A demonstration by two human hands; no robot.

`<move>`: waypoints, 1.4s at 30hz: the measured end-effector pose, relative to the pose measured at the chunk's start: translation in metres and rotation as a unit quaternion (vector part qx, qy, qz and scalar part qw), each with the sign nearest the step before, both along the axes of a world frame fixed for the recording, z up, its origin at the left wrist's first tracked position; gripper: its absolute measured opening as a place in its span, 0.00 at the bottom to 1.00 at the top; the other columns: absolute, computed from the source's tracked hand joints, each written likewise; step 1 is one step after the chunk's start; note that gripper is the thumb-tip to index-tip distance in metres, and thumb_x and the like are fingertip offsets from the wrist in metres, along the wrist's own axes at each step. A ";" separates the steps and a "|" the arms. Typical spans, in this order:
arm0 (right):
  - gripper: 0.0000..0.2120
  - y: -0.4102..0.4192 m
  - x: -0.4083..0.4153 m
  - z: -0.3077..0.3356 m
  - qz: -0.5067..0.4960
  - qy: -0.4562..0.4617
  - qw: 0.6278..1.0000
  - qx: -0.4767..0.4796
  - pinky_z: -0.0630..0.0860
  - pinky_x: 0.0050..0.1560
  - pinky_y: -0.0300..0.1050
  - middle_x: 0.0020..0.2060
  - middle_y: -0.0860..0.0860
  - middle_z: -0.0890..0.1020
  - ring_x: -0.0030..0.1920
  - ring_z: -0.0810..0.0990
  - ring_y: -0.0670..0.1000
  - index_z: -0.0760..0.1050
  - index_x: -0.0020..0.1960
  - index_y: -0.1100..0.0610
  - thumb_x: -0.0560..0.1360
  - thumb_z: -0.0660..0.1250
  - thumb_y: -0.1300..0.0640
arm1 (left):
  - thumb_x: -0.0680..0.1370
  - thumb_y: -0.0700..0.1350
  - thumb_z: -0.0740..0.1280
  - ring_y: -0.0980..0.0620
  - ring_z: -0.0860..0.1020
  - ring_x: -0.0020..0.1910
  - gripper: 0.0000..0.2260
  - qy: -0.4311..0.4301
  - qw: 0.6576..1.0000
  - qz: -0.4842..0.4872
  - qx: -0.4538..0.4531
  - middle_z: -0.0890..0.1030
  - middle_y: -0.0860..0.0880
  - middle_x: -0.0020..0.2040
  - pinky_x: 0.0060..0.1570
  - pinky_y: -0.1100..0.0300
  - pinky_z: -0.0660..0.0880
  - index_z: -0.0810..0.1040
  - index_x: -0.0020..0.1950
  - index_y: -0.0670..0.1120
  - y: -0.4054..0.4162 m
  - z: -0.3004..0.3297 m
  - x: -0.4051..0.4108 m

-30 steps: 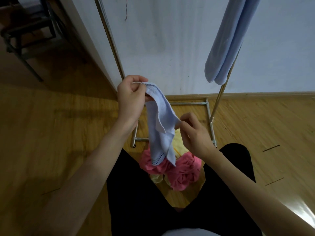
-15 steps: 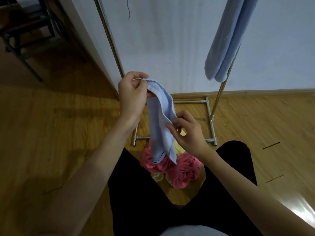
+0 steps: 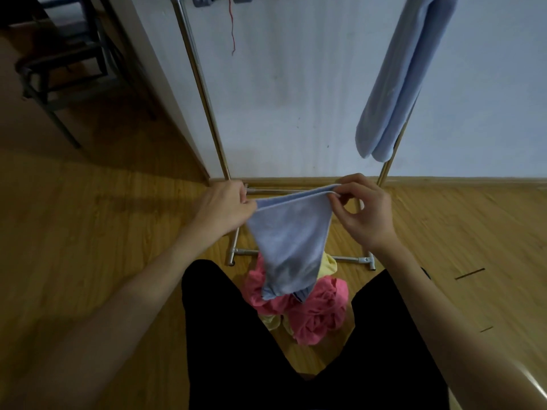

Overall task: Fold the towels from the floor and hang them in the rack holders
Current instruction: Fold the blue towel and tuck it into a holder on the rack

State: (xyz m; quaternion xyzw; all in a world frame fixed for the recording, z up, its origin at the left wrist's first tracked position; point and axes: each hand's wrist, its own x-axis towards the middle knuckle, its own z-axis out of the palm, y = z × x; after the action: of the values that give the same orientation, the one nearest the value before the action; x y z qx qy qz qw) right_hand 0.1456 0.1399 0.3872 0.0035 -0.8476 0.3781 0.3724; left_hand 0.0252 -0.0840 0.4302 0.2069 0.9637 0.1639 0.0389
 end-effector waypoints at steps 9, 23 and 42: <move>0.06 0.010 0.003 0.007 -0.004 -0.021 0.995 -0.099 0.77 0.39 0.39 0.36 0.48 0.81 0.35 0.79 0.46 0.77 0.42 0.58 0.69 0.73 0.63 | 0.72 0.39 0.64 0.54 0.76 0.36 0.09 -0.017 0.991 -0.095 0.087 0.76 0.54 0.35 0.37 0.55 0.75 0.73 0.36 0.53 0.005 0.023 0.008; 0.12 0.000 -0.010 0.026 -0.014 0.026 0.973 -0.230 0.75 0.41 0.35 0.40 0.48 0.82 0.38 0.80 0.46 0.77 0.54 0.60 0.72 0.70 0.68 | 0.72 0.28 0.58 0.69 0.71 0.45 0.25 -0.174 0.912 -0.363 0.076 0.73 0.59 0.44 0.45 0.74 0.63 0.78 0.62 0.48 0.016 0.060 0.028; 0.11 -0.007 -0.014 0.013 0.007 -0.015 0.977 -0.210 0.75 0.40 0.36 0.40 0.48 0.81 0.37 0.79 0.46 0.77 0.52 0.60 0.71 0.70 0.68 | 0.75 0.40 0.69 0.47 0.76 0.42 0.03 0.181 0.835 -0.519 -0.036 0.78 0.44 0.45 0.39 0.52 0.73 0.83 0.43 0.42 0.018 0.048 0.037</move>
State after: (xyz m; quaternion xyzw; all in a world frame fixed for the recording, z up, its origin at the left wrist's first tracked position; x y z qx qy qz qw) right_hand 0.1321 0.1327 0.4004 -0.0751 -0.7545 0.5505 0.3494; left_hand 0.0626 -0.0655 0.4784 0.7011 0.7100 0.0442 -0.0494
